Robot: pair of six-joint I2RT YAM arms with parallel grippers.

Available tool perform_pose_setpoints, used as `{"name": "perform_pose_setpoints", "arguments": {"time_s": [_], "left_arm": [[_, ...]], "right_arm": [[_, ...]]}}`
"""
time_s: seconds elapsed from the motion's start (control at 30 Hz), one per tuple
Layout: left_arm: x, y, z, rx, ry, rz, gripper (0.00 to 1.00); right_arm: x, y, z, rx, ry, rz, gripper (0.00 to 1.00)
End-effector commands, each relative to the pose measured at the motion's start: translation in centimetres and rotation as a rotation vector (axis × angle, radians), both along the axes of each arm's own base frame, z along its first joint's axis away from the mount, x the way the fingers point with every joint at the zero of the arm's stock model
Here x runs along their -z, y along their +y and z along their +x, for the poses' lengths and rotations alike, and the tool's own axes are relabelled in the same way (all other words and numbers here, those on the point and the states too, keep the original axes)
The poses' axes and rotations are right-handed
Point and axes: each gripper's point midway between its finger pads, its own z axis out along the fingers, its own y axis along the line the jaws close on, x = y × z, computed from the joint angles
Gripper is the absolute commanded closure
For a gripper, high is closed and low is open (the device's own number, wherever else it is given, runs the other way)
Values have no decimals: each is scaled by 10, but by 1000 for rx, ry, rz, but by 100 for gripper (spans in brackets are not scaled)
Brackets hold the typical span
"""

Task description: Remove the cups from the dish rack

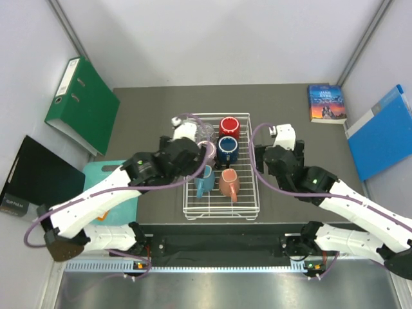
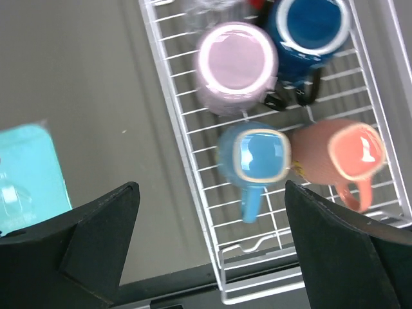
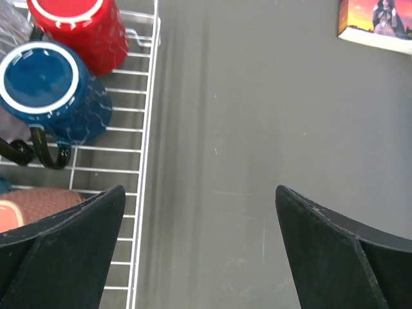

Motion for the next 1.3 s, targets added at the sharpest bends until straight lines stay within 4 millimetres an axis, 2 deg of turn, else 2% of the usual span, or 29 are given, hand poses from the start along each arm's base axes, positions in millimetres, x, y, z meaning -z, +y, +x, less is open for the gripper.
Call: {"name": "perform_pose_setpoints", "arguments": {"time_s": [0.0,0.13,0.57,0.9,1.03,1.27], "left_arm": [[-5,-8,2,-4,-66,153,1],[-6,-20,4,20,-76,114,1],[64,-53,-12,115,54,106,1],[78,-66,-7,107,56,103,1],[89,-61,-1,51,47,122,1],[107,-71,9,34,57,136,1]], "right_arm": [[-31,-1,2,11,-73,48,0],[-33,-7,-3,18,-80,53,0],[-32,-16,-10,27,-73,73,0],[-32,-16,-11,24,-69,75,0],[-32,-16,-11,20,-72,74,0],[-34,-14,-10,12,-75,65,0]]}}
